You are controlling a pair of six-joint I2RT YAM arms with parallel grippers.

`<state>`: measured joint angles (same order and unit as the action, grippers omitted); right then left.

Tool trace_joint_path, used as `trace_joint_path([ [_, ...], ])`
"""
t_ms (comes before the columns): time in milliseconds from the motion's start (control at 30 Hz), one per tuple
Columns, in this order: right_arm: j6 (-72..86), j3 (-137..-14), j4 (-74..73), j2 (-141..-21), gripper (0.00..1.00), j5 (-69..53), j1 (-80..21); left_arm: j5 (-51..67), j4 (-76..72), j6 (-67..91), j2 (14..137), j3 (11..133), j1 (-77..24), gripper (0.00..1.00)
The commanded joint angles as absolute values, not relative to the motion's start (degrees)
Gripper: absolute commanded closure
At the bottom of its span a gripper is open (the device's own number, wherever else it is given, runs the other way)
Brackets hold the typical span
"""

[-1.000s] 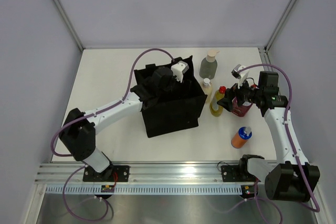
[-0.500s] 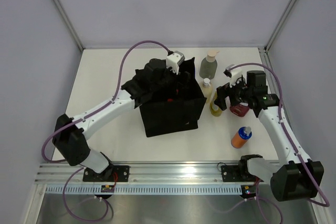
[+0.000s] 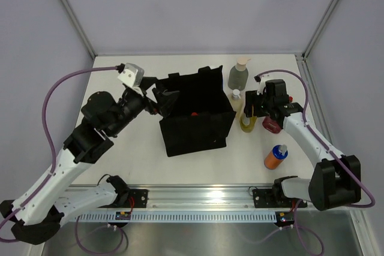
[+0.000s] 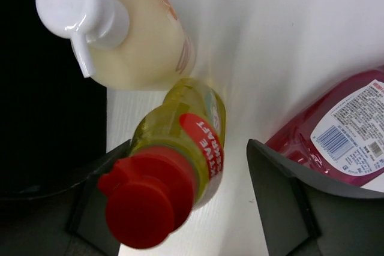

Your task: Place the personal care products into the canvas bag

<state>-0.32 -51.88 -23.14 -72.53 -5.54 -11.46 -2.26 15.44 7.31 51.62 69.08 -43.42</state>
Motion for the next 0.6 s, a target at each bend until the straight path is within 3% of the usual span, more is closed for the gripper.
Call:
trace_joint_path([
  [0,2.3,-51.9,-17.9,-73.3,0.29,-2.9,-11.7,-8.6,19.6,7.6,47.9,64.0,-43.2,0.01],
  [67,1.6,-51.9,-17.9,-73.2,0.44,-3.0,-11.6,-10.5,20.1,8.8,45.2,61.0,-43.2,0.01],
  [100,1.3,-51.7,-18.0,-72.5,0.59,-3.2,-11.7,-10.8,20.5,9.1,42.4,60.0,-43.2,0.01],
  [200,-0.4,-51.2,-18.7,-70.3,0.81,-3.2,-11.8,-12.3,21.3,10.0,36.9,57.0,-43.2,0.01],
  [333,-4.7,-51.0,-21.0,-66.5,1.0,-2.5,-11.6,-15.6,22.0,10.5,31.5,54.3,-43.2,0.01],
  [567,-14.0,-51.8,-27.7,-54.9,1.0,-13.5,-9.7,-17.4,23.9,11.4,28.7,54.7,-43.2,0.01],
])
